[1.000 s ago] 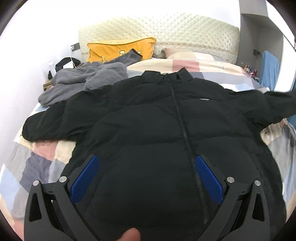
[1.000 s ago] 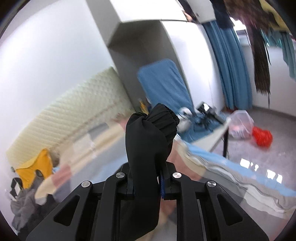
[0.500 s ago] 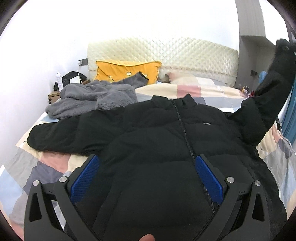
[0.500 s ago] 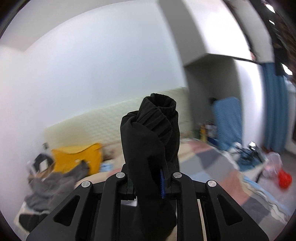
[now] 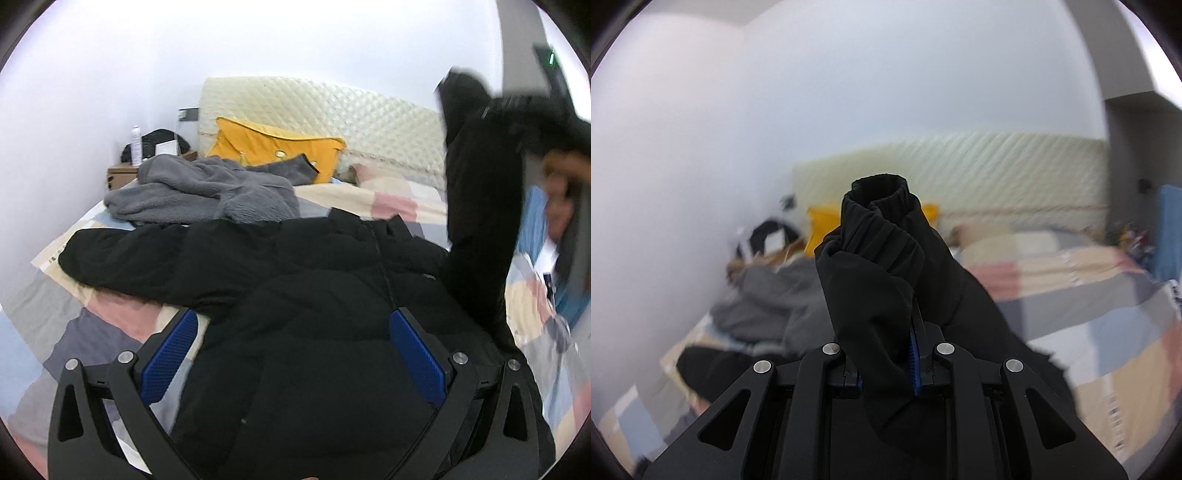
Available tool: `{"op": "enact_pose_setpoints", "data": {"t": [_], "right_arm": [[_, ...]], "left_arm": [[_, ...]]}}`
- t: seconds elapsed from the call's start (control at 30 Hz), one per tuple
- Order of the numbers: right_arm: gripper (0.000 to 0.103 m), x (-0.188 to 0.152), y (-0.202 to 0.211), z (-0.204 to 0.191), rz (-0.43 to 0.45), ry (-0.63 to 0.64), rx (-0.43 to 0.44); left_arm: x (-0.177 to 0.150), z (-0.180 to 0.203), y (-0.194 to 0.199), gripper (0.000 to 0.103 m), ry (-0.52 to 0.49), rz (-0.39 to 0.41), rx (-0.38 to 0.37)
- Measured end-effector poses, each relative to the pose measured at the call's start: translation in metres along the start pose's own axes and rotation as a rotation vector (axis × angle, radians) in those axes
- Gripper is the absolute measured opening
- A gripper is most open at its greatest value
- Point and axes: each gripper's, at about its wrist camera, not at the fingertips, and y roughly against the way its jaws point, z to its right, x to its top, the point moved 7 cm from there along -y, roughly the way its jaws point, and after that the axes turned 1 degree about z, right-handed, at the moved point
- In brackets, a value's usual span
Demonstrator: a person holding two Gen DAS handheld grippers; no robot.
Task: Fold large clothes
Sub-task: 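Lift the sleeve with the right gripper, lay it across the chest, open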
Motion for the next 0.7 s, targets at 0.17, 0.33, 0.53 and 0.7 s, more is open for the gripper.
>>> {"op": "enact_pose_setpoints", "data": {"t": [0.17, 0.33, 0.53, 0.7], "right_arm": [[0.017, -0.075, -0.057, -0.048, -0.129, 0.047, 0.064], [0.017, -0.143, -0.094, -0.063, -0.249, 0.056, 0.092], [0.017, -0.196, -0.11, -0.056, -0.363, 0.044, 0.087], [0.02, -0.191, -0.103, -0.053, -0.34, 0.0, 0.144]], "left_arm": [[0.004, -0.033, -0.006, 0.103, 0.042, 0.02, 0.076], [-0.002, -0.049, -0.019, 0.103, 0.08, -0.004, 0.097], [-0.007, -0.057, -0.027, 0.103, 0.108, -0.029, 0.102], [-0.011, -0.053, -0.031, 0.103, 0.095, -0.043, 0.111]]}}
